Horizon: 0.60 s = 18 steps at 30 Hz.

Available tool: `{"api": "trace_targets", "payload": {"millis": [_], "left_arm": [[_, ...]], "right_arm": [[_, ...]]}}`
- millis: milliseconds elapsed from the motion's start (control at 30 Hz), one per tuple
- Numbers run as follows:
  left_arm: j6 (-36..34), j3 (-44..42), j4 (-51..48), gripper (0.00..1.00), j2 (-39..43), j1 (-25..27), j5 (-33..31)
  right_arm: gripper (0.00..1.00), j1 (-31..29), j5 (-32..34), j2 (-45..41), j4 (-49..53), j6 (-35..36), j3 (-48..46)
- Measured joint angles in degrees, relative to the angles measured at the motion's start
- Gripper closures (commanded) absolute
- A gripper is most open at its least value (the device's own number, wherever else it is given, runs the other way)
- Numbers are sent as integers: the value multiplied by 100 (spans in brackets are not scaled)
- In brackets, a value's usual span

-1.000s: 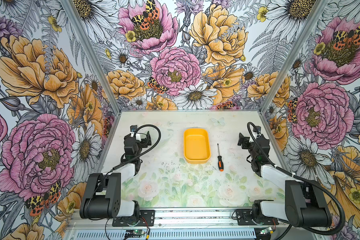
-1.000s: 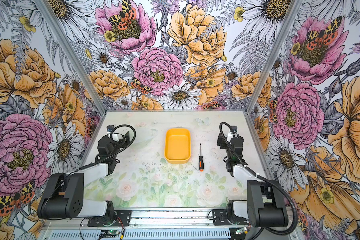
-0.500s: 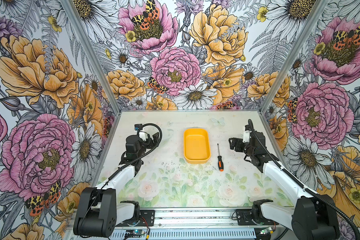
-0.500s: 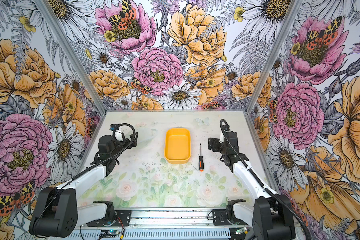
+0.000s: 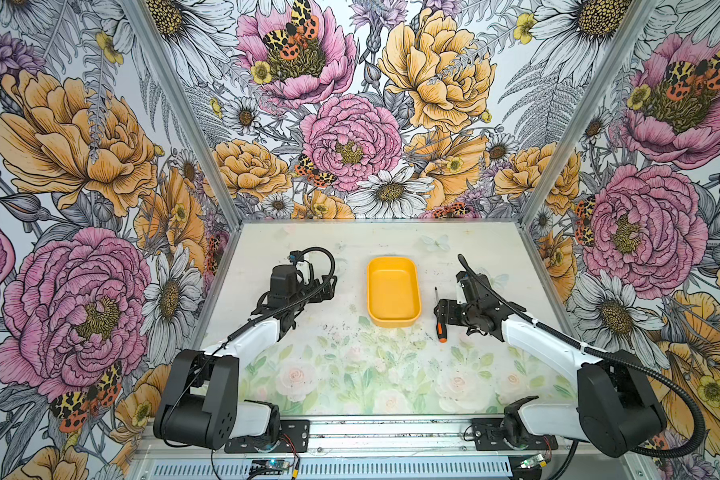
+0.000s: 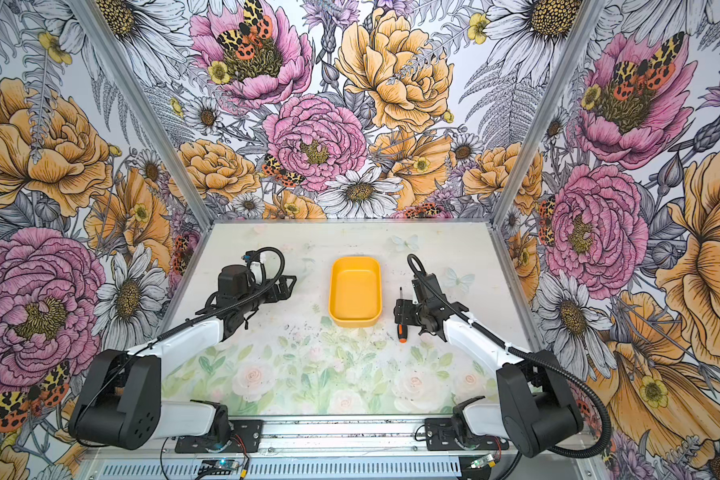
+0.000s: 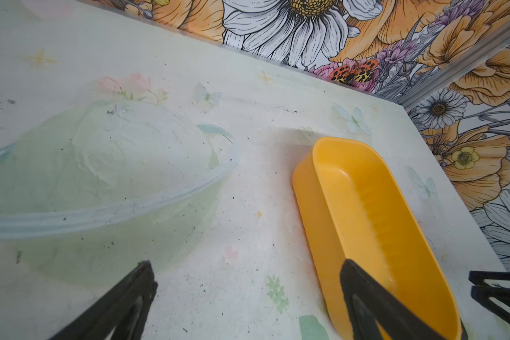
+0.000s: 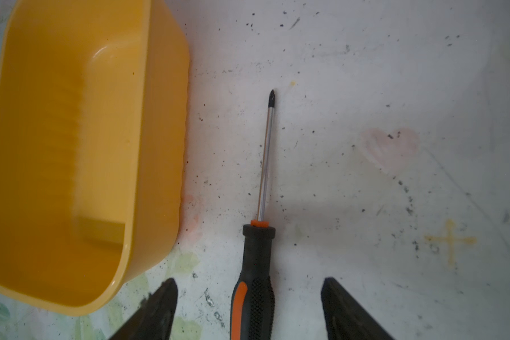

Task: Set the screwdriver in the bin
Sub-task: 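Reach the right gripper down to the screwdriver handle beside the yellow bin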

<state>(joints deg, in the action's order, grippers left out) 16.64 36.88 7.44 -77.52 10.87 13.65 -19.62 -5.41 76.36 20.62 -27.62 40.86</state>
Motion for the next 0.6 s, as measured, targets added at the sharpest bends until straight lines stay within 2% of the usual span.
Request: {"api": "trace_targets", "payload": {"millis": [333, 600], "left_arm": [[4, 42, -306, 1, 0, 26, -4], [101, 42, -365, 1, 2, 103, -4]], "right_arm": [[37, -323, 234, 531, 142, -50, 146], [41, -481, 391, 645, 302, -81, 149]]}}
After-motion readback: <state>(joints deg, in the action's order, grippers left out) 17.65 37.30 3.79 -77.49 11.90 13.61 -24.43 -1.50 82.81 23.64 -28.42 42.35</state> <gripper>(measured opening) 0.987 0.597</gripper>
